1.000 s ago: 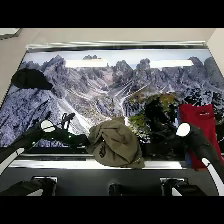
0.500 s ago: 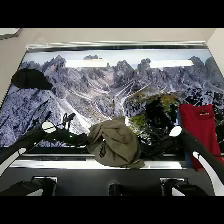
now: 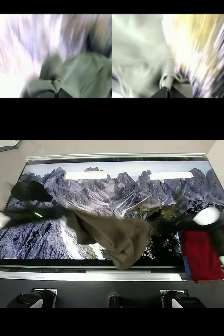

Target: Fold the shirts.

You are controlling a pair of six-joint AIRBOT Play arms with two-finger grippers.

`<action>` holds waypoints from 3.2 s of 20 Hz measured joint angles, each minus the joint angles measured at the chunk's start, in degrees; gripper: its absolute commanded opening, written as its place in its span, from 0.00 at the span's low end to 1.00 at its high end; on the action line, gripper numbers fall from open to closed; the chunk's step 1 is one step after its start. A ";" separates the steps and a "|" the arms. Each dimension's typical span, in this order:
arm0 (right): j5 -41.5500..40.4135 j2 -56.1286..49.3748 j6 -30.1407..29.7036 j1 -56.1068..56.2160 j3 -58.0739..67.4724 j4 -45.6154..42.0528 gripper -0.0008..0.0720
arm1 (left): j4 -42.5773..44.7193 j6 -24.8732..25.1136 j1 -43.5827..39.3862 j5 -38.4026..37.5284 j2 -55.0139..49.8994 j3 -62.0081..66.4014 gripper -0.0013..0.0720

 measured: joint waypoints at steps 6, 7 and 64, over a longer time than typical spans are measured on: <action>-12.50 13.11 2.86 -1.77 24.46 -12.74 0.06 | 4.98 -3.34 8.48 0.59 10.27 26.29 0.05; -14.23 15.04 3.43 -1.88 26.49 -13.33 0.06 | 5.20 -3.72 9.16 0.66 11.82 28.57 0.05; 12.98 -34.10 3.08 -14.53 9.01 -4.52 0.67 | 3.15 1.09 23.91 -6.86 -21.31 -27.87 0.06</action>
